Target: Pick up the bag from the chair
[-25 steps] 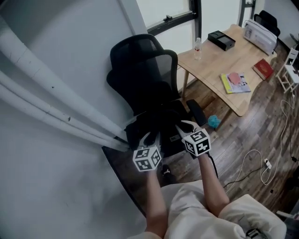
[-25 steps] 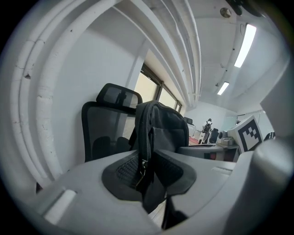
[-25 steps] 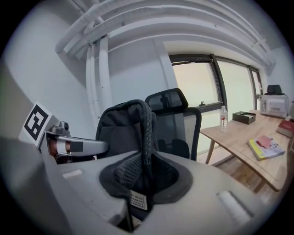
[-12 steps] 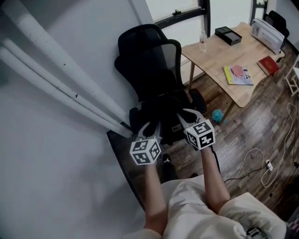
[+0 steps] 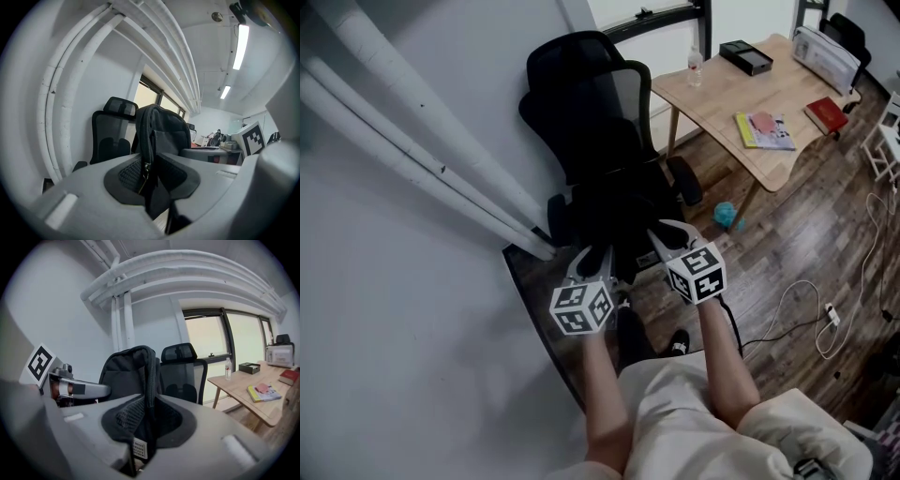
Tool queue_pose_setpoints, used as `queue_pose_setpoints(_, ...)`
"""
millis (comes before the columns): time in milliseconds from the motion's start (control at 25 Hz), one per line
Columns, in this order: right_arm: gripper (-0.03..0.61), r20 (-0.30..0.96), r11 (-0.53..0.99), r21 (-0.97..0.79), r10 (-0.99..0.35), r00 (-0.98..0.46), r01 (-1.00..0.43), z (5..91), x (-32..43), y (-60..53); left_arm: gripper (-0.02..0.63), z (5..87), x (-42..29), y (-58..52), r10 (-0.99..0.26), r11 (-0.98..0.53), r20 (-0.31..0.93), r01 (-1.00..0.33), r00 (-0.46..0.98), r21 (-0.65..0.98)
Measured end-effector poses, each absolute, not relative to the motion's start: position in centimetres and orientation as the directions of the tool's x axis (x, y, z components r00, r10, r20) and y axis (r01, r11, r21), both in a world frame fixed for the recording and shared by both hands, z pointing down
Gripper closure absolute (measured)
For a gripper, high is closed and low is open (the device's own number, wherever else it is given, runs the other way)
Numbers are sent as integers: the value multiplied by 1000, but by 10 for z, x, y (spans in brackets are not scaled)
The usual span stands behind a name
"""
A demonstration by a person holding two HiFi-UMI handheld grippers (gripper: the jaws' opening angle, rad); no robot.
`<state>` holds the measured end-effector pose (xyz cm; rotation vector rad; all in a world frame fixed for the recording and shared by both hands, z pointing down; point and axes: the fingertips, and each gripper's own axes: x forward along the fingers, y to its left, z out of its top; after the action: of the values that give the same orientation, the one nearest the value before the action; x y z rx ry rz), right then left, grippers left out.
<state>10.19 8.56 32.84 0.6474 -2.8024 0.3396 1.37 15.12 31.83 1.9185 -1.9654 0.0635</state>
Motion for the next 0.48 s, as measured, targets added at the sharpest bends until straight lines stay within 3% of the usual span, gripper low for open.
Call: queue_pose_setpoints(480,509,296,890,-173,-362,-884,-423,342,103,96,529,333,15,161,-947,36,316,-964,51,262)
